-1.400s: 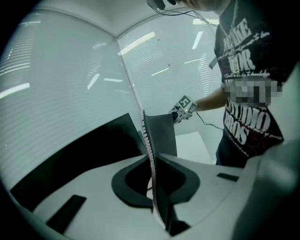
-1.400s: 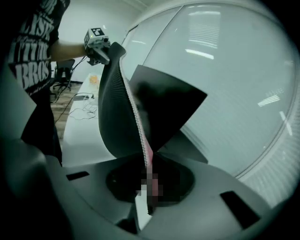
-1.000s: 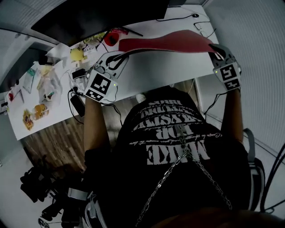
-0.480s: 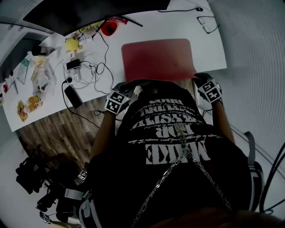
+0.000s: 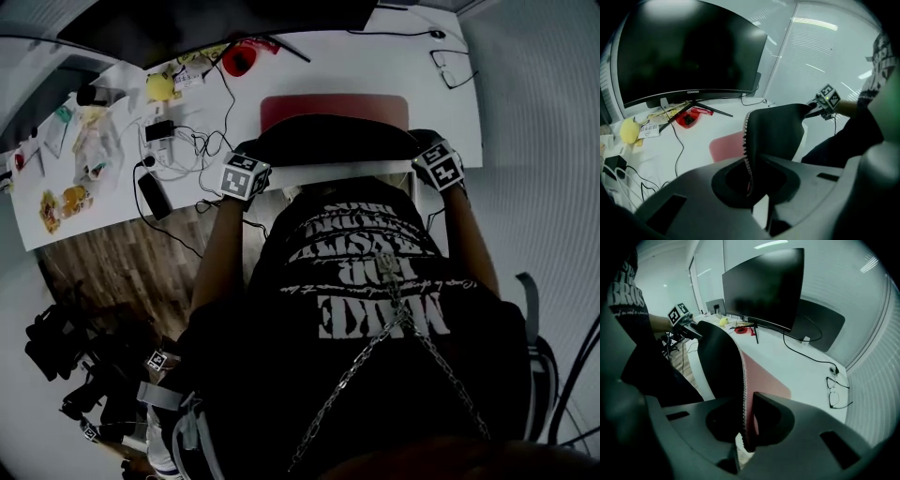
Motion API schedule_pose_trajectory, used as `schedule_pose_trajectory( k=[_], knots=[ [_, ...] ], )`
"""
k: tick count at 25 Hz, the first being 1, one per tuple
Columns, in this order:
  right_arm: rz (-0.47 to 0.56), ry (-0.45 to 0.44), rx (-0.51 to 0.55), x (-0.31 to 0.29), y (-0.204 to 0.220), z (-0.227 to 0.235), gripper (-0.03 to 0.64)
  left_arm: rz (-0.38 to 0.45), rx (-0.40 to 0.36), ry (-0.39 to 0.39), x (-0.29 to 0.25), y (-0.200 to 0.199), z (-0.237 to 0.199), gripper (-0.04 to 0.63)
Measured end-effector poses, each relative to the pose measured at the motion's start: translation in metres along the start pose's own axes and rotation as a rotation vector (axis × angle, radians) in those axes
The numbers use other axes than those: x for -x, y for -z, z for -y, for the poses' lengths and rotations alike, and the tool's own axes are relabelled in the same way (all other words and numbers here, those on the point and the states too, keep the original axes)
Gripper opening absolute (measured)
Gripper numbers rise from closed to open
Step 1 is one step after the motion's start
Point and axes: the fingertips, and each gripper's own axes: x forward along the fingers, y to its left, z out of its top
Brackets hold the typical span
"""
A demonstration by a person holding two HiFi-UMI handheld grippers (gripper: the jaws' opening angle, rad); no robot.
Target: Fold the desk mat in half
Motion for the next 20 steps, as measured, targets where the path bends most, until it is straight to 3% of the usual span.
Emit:
schedule_pose_trajectory(
  k=[6,12,16,20],
  knots=[
    [-0.023,-0.017,0.056,-0.032,-0.024,0.037,0.017,-0.011,0.13,-0.103,-0.028,-0.023,-0.033,0.025],
    [-0.119,-0.026,0.175,-0.073,-0.025,0.052,0.016,-0.135,0.109,-0.215,-0.059,-0.016,-0.056,0.025],
    [-0.157,-0.042,0.222,-0.091,-0.021,0.058,0.017,-0.202,0.126,-0.26,-0.07,-0.009,-0.063,0.025],
    [-0.184,-0.002,0.252,-0.103,-0.018,0.06,0.019,-0.254,0.139,-0.282,-0.082,-0.001,-0.069,0.025]
  ],
)
